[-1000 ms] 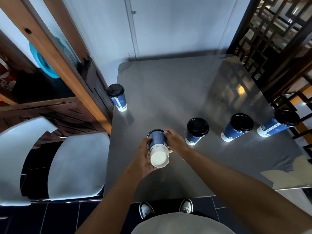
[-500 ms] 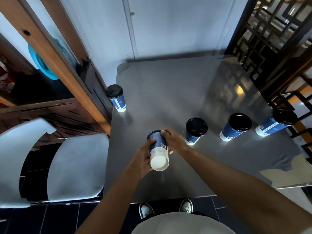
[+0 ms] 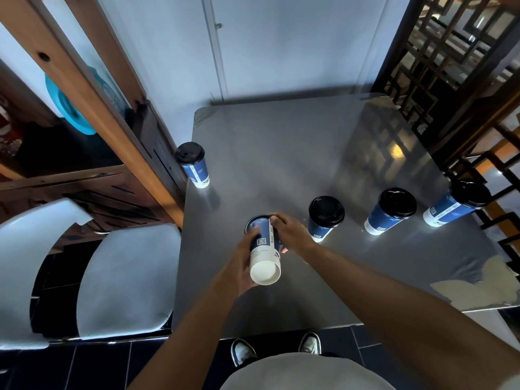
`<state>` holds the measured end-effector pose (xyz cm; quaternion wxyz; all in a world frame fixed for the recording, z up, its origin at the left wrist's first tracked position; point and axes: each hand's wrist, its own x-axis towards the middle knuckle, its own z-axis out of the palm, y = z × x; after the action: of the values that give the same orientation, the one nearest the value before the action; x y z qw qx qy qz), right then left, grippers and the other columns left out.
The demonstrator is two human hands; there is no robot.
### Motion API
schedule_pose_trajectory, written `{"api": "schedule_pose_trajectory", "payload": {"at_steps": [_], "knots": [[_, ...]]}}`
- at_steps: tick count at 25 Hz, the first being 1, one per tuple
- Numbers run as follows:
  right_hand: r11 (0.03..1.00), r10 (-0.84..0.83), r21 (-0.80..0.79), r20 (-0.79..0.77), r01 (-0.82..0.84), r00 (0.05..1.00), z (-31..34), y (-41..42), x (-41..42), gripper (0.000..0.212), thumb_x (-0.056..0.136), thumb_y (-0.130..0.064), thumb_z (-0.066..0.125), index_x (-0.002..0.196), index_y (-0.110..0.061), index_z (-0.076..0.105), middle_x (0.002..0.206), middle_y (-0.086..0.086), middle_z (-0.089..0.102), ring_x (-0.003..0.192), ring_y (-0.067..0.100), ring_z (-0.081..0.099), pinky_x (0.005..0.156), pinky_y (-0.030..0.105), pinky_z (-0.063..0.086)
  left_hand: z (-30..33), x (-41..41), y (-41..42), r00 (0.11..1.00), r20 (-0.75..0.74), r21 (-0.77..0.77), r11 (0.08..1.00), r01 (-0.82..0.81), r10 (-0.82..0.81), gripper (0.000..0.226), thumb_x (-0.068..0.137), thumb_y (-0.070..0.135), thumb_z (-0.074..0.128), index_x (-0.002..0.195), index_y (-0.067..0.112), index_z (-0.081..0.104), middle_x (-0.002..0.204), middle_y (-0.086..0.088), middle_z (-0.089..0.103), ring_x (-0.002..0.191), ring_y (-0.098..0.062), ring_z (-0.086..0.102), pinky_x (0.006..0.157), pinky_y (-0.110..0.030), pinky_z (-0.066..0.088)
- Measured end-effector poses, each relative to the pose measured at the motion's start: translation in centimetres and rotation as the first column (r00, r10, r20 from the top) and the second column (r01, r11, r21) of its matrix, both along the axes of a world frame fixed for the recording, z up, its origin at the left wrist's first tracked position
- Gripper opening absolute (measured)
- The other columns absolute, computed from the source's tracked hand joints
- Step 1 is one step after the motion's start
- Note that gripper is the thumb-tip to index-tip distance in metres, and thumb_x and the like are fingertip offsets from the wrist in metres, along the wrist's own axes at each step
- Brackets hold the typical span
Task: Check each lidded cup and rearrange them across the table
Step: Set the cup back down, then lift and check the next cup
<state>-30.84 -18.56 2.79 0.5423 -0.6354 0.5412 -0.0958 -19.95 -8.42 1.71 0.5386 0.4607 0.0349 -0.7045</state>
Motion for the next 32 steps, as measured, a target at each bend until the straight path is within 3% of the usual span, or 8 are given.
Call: {"api": "schedule_pose_trajectory", "payload": {"at_steps": [4, 9, 14, 17, 20, 25, 27, 32], "knots": [[0.999, 0.013, -0.040, -0.007, -0.013, 1.000, 0.1, -0.1, 0.4, 0.031, 0.099, -0.034, 0.043, 0.117, -0.028, 0.068, 0.103, 0.006, 0.071, 0.082, 0.028, 0.069, 0.062, 0.042, 0.061, 0.7, -0.2, 0.1, 1.000, -0.004, 0.002, 1.000, -0.004, 0.004, 0.034, 0.092, 0.034, 0.060, 0.109, 0.006, 0.066, 0.082, -0.012, 0.075, 0.060, -0.025, 0.072, 0.056, -0.031, 0.060], [0.999, 0.021, -0.037, 0.005, -0.021, 1.000, -0.6, -0.2, 0.8, 0.028, 0.102, -0.029, 0.042, 0.110, -0.017, 0.066, 0.092, 0.014, 0.066, 0.069, 0.023, 0.062, 0.055, 0.037, 0.057, 1.2, 0.2, 0.3, 0.997, -0.037, 0.031, 0.997, -0.066, 0.068, 0.034, 0.097, 0.033, 0.048, 0.109, 0.005, 0.064, 0.073, -0.013, 0.073, 0.052, -0.025, 0.070, 0.049, -0.030, 0.059], [1.000, -0.011, -0.021, 0.060, 0.013, 0.998, -0.4, -0.3, 1.6, 0.031, 0.103, -0.030, 0.042, 0.119, -0.021, 0.067, 0.097, 0.003, 0.067, 0.079, 0.021, 0.064, 0.071, 0.035, 0.056, 0.2, 1.0, 0.7, 0.985, 0.163, 0.045, 0.998, 0.044, -0.050, 0.040, 0.095, 0.030, 0.061, 0.127, 0.006, 0.062, 0.110, -0.017, 0.076, 0.094, -0.034, 0.075, 0.080, -0.044, 0.061], [0.999, -0.030, 0.047, 0.168, 0.023, 0.985, -0.2, -0.7, 2.0, 0.022, 0.099, -0.029, 0.046, 0.104, -0.028, 0.068, 0.092, 0.003, 0.068, 0.082, 0.022, 0.063, 0.080, 0.040, 0.054, -0.9, 2.3, 0.2, 0.813, 0.563, 0.103, 0.989, 0.105, -0.145, 0.053, 0.080, 0.025, 0.078, 0.127, 0.010, 0.058, 0.123, -0.016, 0.073, 0.107, -0.032, 0.074, 0.089, -0.050, 0.061], [0.993, -0.050, 0.119, 0.205, 0.026, 0.978, 0.2, -1.4, 2.5, 0.022, 0.085, -0.027, 0.055, 0.104, -0.025, 0.067, 0.093, 0.004, 0.070, 0.084, 0.021, 0.063, 0.090, 0.050, 0.056, -1.0, 4.2, -1.0, 0.628, 0.770, 0.053, 0.992, 0.115, -0.114, 0.063, 0.061, 0.020, 0.086, 0.118, 0.014, 0.060, 0.116, -0.010, 0.073, 0.104, -0.027, 0.073, 0.094, -0.051, 0.060], [0.984, -0.021, 0.175, 0.266, -0.027, 0.964, 2.6, -3.1, 3.6, 0.047, 0.077, -0.021, 0.061, 0.123, -0.030, 0.055, 0.111, -0.008, 0.065, 0.104, 0.012, 0.061, 0.095, 0.045, 0.052, -0.5, 7.0, -4.1, 0.375, 0.925, -0.020, 0.977, 0.211, -0.062, 0.055, 0.074, 0.000, 0.083, 0.123, 0.013, 0.061, 0.105, 0.003, 0.067, 0.095, -0.015, 0.063, 0.076, -0.016, 0.048], [0.975, -0.083, 0.220, 0.297, 0.017, 0.951, 3.0, -4.7, 4.6, 0.036, 0.079, -0.026, 0.061, 0.114, -0.034, 0.058, 0.114, -0.005, 0.066, 0.109, 0.016, 0.062, 0.096, 0.045, 0.053, -0.5, 8.1, -5.9, 0.339, 0.938, -0.018, 0.971, 0.237, -0.066, 0.061, 0.074, 0.003, 0.083, 0.128, 0.015, 0.059, 0.108, 0.005, 0.066, 0.100, -0.013, 0.063, 0.075, -0.013, 0.044], [0.963, -0.213, 0.224, 0.280, 0.152, 0.936, 2.6, -10.4, 6.9, 0.032, 0.089, -0.031, 0.065, 0.119, -0.021, 0.060, 0.128, 0.011, 0.064, 0.117, 0.028, 0.064, 0.089, 0.051, 0.059, -1.2, 8.9, -11.3, 0.364, 0.929, -0.042, 0.962, 0.269, -0.061, 0.071, 0.059, 0.030, 0.083, 0.123, 0.032, 0.053, 0.114, 0.010, 0.069, 0.111, -0.018, 0.068, 0.093, -0.037, 0.056]]}}
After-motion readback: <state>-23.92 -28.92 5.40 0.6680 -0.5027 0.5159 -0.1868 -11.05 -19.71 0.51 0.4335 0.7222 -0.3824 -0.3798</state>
